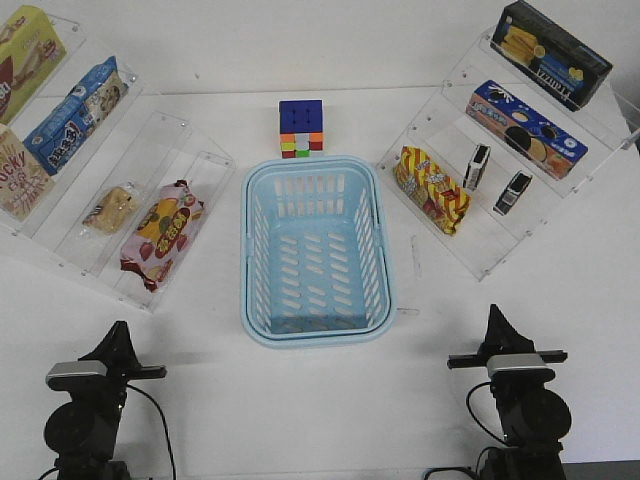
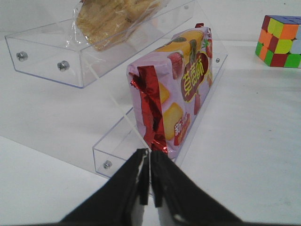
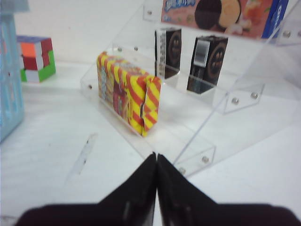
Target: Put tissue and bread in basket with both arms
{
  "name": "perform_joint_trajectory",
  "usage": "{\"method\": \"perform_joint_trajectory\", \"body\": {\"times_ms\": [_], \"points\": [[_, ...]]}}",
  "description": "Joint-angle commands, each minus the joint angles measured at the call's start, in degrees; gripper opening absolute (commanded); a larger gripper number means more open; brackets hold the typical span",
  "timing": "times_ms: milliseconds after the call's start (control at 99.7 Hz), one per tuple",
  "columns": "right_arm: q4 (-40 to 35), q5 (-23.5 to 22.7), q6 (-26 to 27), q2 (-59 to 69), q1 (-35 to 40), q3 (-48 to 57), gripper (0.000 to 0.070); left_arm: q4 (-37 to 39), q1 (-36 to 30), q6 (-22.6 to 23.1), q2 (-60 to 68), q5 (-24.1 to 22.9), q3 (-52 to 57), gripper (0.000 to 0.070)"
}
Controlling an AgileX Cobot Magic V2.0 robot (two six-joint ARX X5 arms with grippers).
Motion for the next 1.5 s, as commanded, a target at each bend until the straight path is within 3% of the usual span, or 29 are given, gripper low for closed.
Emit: {"method": "perform_joint_trajectory", "body": {"times_ms": [0,100,221,391,592,642,722,762,1143,1494], "points": [[1.84,0.02,1.75,-0.04,0.09,-0.09,0.0,0.59,0.02,0.7,-0.09,0.22,-1.14,0.0001],[3.04,0.0,6.73,-0.04,0.09,-0.09,0.0,0.59,0.02,0.7,-0.07,0.22,-1.14,0.0001],[3.91,0.28,18.99,-0.04,0.09,0.48,0.0,0.59,0.02,0.7,-0.07,0.22,-1.14,0.0001],[-4.33,5.27,25.14,4.39,0.04,9.38,0.0,0.59,0.02,0.7,-0.07,0.22,-1.14,0.0001],[-8.09,6.54,22.01,23.65,0.02,22.67,0.0006,0.59,0.04,0.7,-0.09,0.22,-1.14,0.0001],[-8.31,5.9,19.89,29.88,0.02,26.45,0.0109,0.59,0.04,0.7,-0.07,0.22,-1.14,0.0001],[-8.87,5.79,17.79,38.51,0.02,31.95,0.0405,0.59,0.02,0.7,-0.09,0.22,-1.14,0.0001],[-8.87,5.79,17.03,42.53,0.02,34.6,0.0473,0.59,0.04,0.7,-0.09,0.22,-1.14,0.0001],[-8.92,8.2,12.26,72.04,-2.16,57.22,0.0472,0.59,0.02,0.7,-0.09,0.22,-1.14,0.0001],[-6.82,8.17,11.91,84.54,-5.99,62.95,0.0457,0.59,0.02,0.7,-0.09,0.22,-1.14,0.0001]]}}
